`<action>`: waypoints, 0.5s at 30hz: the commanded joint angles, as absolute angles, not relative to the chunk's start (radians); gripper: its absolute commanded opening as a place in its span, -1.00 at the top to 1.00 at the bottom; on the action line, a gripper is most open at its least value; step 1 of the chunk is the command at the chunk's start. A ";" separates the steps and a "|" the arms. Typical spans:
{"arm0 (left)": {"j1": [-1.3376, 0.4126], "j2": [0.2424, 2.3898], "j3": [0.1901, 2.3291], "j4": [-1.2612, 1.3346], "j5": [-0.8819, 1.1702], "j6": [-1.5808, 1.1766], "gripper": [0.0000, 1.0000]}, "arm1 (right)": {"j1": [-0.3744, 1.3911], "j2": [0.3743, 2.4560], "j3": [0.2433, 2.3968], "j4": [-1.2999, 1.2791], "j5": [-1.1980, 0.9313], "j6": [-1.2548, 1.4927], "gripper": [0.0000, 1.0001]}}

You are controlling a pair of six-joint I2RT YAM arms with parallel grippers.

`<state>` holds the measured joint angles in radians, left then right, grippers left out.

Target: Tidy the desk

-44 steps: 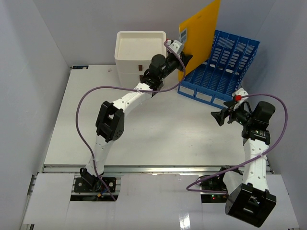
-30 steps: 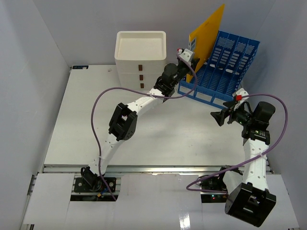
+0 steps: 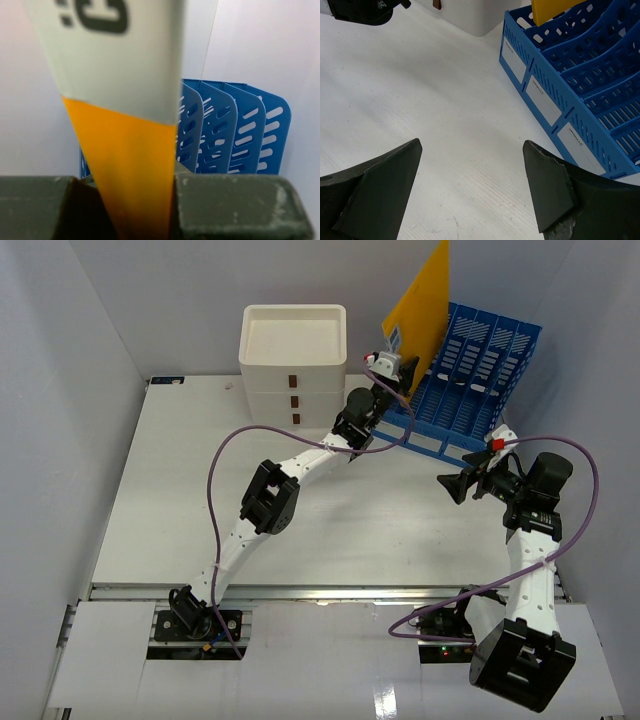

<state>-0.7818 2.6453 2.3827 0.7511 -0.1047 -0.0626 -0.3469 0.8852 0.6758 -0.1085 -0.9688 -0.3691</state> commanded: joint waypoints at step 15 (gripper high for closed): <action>-0.788 2.674 2.370 0.778 -0.071 -0.080 1.00 | -0.351 0.877 0.676 -0.080 -0.983 -0.357 -0.76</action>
<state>-0.7818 2.6625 2.3788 0.7513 -0.0940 -0.0791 -0.3466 0.8852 0.6758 -0.1081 -0.9688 -0.3691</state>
